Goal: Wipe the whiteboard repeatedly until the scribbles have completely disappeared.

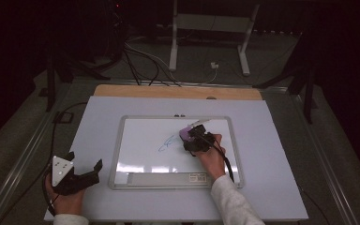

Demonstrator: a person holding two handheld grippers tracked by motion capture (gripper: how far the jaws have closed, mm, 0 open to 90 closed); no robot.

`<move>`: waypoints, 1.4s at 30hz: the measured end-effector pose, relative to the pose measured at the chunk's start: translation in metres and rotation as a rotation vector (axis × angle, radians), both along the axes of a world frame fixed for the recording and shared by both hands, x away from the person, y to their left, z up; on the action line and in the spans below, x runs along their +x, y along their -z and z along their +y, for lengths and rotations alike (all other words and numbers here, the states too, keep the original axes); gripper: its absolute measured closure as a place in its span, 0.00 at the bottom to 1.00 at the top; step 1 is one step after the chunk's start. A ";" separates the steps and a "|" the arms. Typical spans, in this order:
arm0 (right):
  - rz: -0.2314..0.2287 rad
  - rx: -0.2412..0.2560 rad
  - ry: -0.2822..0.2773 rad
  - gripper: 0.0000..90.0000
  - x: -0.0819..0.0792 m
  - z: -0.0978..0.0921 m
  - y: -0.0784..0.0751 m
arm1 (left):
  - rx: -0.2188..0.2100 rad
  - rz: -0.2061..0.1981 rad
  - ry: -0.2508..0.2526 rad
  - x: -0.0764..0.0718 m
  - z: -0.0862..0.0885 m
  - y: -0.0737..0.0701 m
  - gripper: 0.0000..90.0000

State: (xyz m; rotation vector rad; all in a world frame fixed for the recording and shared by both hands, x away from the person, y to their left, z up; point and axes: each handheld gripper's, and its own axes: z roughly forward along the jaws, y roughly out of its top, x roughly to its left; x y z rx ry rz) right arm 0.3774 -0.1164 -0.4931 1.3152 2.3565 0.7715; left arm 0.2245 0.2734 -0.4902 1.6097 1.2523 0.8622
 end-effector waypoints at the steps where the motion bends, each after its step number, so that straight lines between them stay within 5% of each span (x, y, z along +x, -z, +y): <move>1: 0.025 0.032 -0.046 0.46 -0.003 0.004 0.000 | 0.003 0.002 0.001 0.000 0.000 0.000 0.01; 5: 0.060 0.046 -0.248 0.46 -0.019 0.025 -0.001 | 0.003 0.001 0.001 0.000 -0.001 0.000 0.01; 9: 0.073 0.048 -0.300 0.46 -0.022 0.030 -0.002 | -0.004 -0.002 -0.003 -0.001 0.000 0.000 0.01; 12: 0.052 0.037 -0.197 0.46 -0.011 0.021 -0.001 | -0.006 -0.002 -0.004 -0.001 0.001 0.000 0.01; 17: 0.025 0.045 0.066 0.46 0.010 -0.002 0.001 | -0.003 0.000 -0.001 0.000 0.000 0.000 0.01; 21: -0.003 -0.003 0.043 0.46 0.004 0.007 0.000 | 0.002 0.003 0.002 0.000 0.000 0.000 0.01; 23: 0.047 0.032 -0.034 0.46 0.001 0.010 -0.001 | 0.001 0.000 0.002 0.000 -0.001 0.000 0.01; 27: 0.093 0.018 -0.229 0.46 -0.008 0.018 -0.004 | 0.001 0.003 0.003 0.000 -0.001 0.000 0.01; 29: 0.104 0.027 -0.251 0.46 -0.007 0.016 -0.004 | 0.002 0.003 0.001 0.000 -0.001 0.000 0.01; 31: 0.083 0.011 -0.209 0.46 -0.002 0.014 -0.003 | 0.000 0.000 0.000 0.000 -0.001 0.000 0.01; 35: 0.058 0.020 -0.011 0.46 0.016 0.002 -0.002 | -0.005 0.001 -0.003 0.000 0.000 0.000 0.01; 37: 0.052 0.036 0.043 0.46 0.022 0.000 0.000 | -0.003 0.004 0.000 0.000 0.000 0.000 0.01; 42: 0.044 0.025 -0.017 0.46 0.020 0.016 0.000 | 0.002 0.005 0.004 0.001 -0.002 0.001 0.01</move>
